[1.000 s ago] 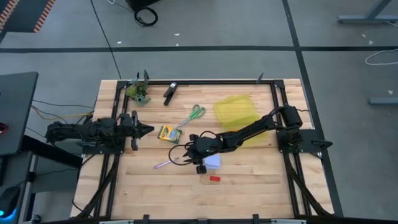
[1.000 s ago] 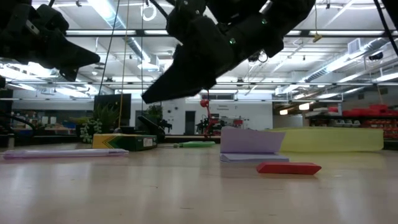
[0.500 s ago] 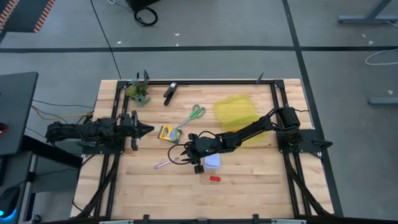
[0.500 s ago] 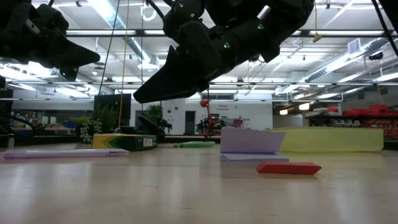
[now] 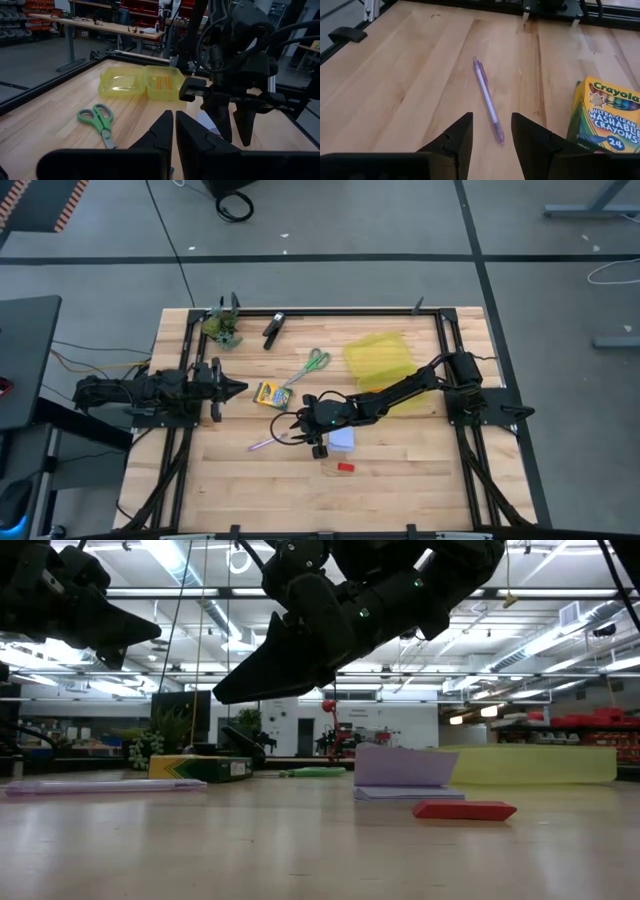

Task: Pack school essentials
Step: Put the violet pen into the yellow supply box

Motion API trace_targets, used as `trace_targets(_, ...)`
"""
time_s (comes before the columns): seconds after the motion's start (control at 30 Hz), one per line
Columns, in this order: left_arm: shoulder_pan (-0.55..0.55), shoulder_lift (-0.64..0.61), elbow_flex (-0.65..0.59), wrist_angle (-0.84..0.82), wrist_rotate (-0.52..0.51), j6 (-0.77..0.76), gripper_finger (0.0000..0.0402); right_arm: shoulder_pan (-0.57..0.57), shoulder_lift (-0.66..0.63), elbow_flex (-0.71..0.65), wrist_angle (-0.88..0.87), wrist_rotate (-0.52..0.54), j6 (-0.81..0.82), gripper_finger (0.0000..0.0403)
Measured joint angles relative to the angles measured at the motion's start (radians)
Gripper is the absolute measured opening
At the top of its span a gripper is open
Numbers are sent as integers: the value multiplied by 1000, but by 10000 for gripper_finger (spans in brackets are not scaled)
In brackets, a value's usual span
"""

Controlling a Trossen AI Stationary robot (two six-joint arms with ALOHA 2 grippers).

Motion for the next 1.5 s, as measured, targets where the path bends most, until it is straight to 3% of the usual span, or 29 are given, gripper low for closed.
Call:
trace_targets(0.43,0,0,0,0,0,0,36,-6,0,0,16,0,-19,142)
trace_targets(0.63,0,0,0,0,0,0,30,-13,66,11,91,-5,-25,142)
trace_targets(1.17,0,0,0,8,0,0,36,-41,324,342,50,-163,-57,142)
trace_targets(1.5,0,0,0,10,0,0,29,-53,361,388,47,-215,-60,158)
